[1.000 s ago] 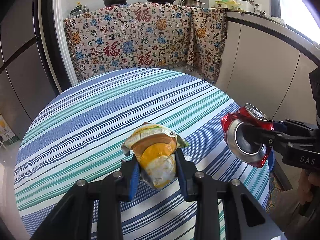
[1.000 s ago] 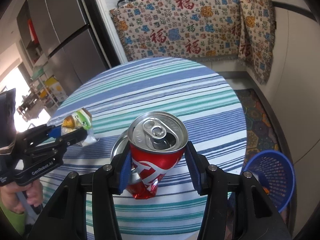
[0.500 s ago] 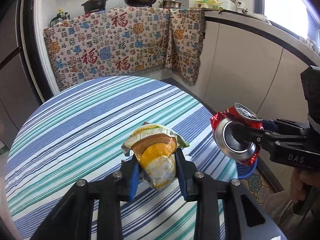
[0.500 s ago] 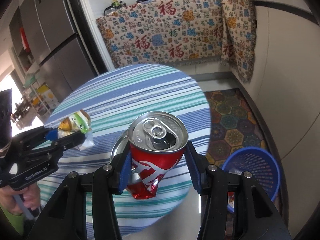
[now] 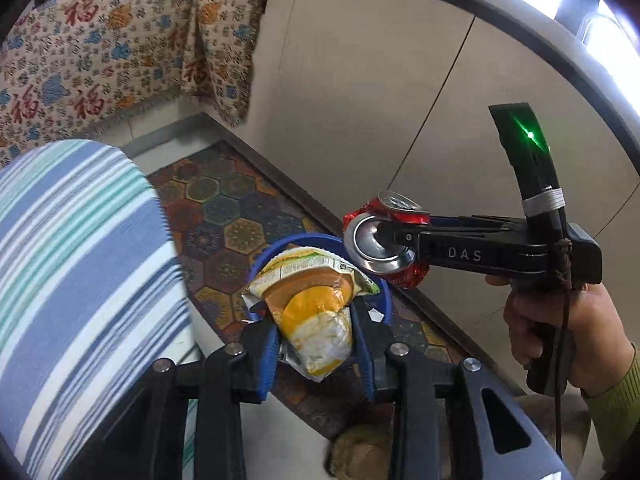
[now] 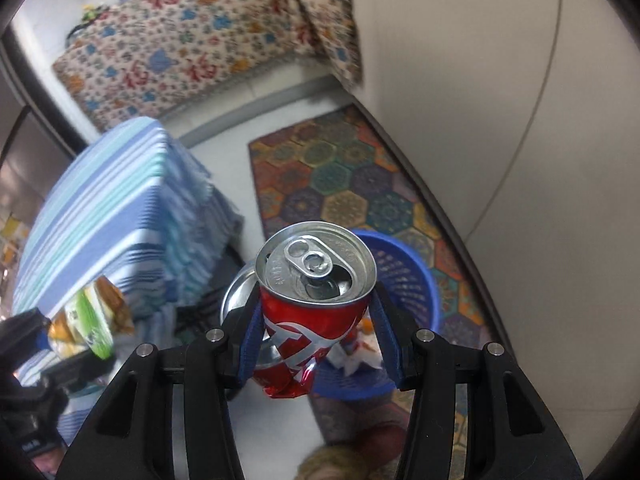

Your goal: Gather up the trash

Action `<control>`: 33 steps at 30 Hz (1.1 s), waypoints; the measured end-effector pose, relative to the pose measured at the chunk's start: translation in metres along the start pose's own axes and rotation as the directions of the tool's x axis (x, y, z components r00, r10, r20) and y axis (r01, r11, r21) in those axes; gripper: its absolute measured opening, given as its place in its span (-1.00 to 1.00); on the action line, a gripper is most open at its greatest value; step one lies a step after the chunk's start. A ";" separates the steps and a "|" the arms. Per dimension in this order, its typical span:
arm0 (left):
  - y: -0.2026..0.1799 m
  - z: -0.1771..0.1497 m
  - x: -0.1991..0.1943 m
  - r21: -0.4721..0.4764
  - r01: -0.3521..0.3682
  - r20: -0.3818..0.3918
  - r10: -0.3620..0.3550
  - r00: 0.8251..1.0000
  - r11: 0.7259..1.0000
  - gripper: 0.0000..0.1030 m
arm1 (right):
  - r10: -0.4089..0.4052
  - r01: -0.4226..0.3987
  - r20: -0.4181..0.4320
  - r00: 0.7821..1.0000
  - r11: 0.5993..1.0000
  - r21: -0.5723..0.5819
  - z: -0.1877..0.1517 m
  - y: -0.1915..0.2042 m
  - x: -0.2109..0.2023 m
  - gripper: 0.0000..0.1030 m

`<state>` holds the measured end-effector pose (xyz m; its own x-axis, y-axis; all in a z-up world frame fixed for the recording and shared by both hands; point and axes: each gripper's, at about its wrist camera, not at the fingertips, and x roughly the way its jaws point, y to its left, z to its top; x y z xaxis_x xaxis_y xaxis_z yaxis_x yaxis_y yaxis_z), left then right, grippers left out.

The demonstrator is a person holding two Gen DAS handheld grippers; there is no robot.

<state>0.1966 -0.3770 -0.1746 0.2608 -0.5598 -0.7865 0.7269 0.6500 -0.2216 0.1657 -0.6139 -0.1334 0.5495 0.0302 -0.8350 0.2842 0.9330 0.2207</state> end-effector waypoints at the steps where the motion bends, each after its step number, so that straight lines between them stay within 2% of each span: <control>1: -0.003 0.003 0.018 0.002 0.008 -0.020 -0.008 1.000 1.000 -0.35 | -0.003 0.003 -0.012 1.000 1.000 0.010 0.002 -0.009 0.008 0.00; 6: -0.009 0.011 0.092 -0.001 0.020 -0.092 -0.020 0.996 1.000 -0.35 | 0.006 0.000 -0.084 0.996 0.998 0.063 0.007 -0.051 0.052 0.00; 10: -0.013 0.013 0.138 0.040 0.000 -0.133 0.005 0.991 0.999 -0.29 | 0.022 -0.008 -0.122 0.992 0.993 0.118 0.007 -0.074 0.084 0.05; 11: -0.013 0.012 0.147 0.043 -0.003 -0.138 0.009 0.990 0.999 -0.21 | 0.040 -0.021 -0.128 0.991 0.989 0.147 0.007 -0.080 0.094 0.12; 12: -0.013 0.011 0.158 0.039 -0.003 -0.144 0.008 0.990 0.999 -0.11 | 0.066 -0.041 -0.132 0.989 0.983 0.180 0.006 -0.088 0.102 0.32; 13: -0.013 0.012 0.168 0.031 -0.002 -0.149 0.006 0.989 1.000 0.17 | 0.084 -0.053 -0.135 0.987 0.975 0.217 0.006 -0.095 0.111 0.76; 14: -0.012 0.014 0.176 0.022 -0.009 -0.147 0.013 0.989 1.000 0.27 | 0.096 -0.061 -0.128 0.987 0.965 0.254 0.004 -0.103 0.116 0.89; 17: -0.012 0.021 0.182 0.011 -0.034 -0.125 0.035 0.992 0.999 0.27 | 0.124 -0.087 -0.103 0.987 0.947 0.310 0.002 -0.116 0.116 0.87; 21: -0.015 0.033 0.160 0.013 -0.047 -0.070 0.048 0.996 0.999 0.35 | 0.080 -0.064 -0.038 0.996 0.947 0.315 0.006 -0.119 0.086 0.98; 24: -0.024 0.038 0.119 0.021 -0.078 -0.013 0.078 0.997 0.997 0.59 | 0.068 -0.070 0.016 0.998 0.950 0.303 0.007 -0.112 0.046 0.99; 26: -0.026 0.038 0.089 0.005 -0.063 0.014 0.063 0.998 0.998 0.73 | 0.066 -0.077 0.049 0.997 0.957 0.281 0.003 -0.104 0.016 0.99; 28: -0.030 0.034 0.059 -0.005 -0.059 0.030 0.059 0.998 0.998 0.79 | 0.031 -0.049 0.082 0.996 0.971 0.233 -0.010 -0.089 -0.018 1.00; 30: -0.036 0.025 0.037 0.006 -0.098 0.021 0.098 0.995 0.995 1.00 | -0.022 0.007 0.079 0.997 0.984 0.181 -0.028 -0.073 -0.046 1.00; 33: -0.050 0.005 0.006 0.026 -0.190 0.066 0.188 0.980 0.982 1.00 | -0.084 0.069 0.115 0.990 0.990 0.124 -0.061 -0.050 -0.082 1.00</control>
<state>0.1648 -0.4155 -0.1656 0.4340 -0.4608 -0.7742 0.6805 0.7308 -0.0535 0.0586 -0.6413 -0.1073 0.6103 -0.0895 -0.7871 0.4168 0.8812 0.2230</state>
